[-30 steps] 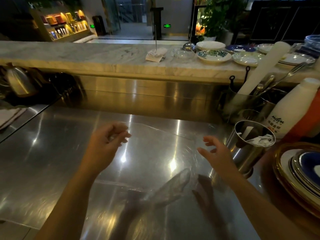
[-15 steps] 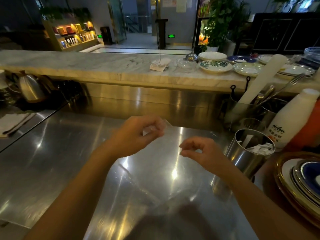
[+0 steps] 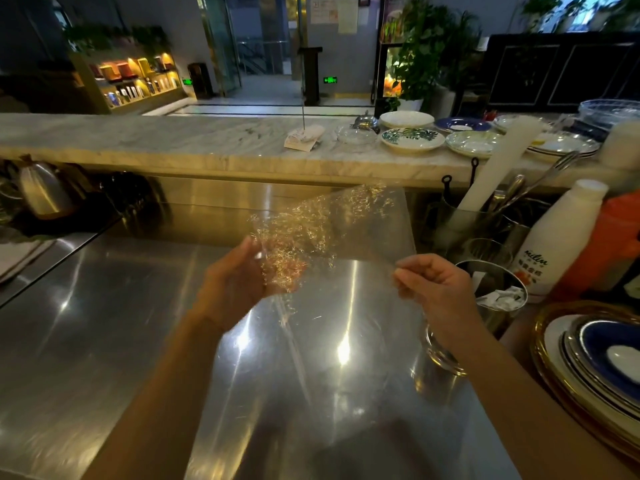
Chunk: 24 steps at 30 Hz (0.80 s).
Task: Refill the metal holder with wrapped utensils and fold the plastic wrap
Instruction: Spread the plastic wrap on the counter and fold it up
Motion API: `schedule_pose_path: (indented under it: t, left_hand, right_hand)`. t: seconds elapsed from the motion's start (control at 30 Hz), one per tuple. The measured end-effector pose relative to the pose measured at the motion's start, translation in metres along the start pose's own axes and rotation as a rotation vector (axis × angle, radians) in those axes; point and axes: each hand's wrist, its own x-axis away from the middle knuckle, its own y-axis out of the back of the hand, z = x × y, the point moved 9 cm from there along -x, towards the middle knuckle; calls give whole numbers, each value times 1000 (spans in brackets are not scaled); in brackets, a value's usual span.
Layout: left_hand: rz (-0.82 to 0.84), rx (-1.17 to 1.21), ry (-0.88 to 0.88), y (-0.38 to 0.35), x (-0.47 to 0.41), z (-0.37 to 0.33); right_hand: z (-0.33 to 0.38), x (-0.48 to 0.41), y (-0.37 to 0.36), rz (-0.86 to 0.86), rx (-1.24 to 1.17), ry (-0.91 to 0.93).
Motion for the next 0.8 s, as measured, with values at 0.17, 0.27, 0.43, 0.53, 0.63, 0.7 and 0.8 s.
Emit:
schedule_pose_path:
  t: [0.17, 0.27, 0.43, 0.53, 0.63, 0.7, 0.8]
  left_hand:
    - [-170, -217, 144, 10, -2, 54]
    - [-243, -302, 208, 14, 4, 75]
    - [-403, -431, 120, 26, 11, 68]
    - [-440, -476, 80, 26, 12, 58]
    - [-451, -491, 70, 27, 15, 55]
    - [-459, -502, 71, 30, 17, 56]
    - [-457, -512, 79, 32, 20, 57]
  right_hand:
    - [-4, 3, 10, -115, -35, 20]
    - [-8, 4, 15, -160, -71, 9]
    - [-20, 4, 20, -161, -116, -42]
    - [-35, 5, 16, -52, -93, -131]
    - [-49, 9, 9, 94, -75, -234]
    - [-53, 12, 8, 138, -34, -254]
    - [-52, 13, 10, 151, -3, -260]
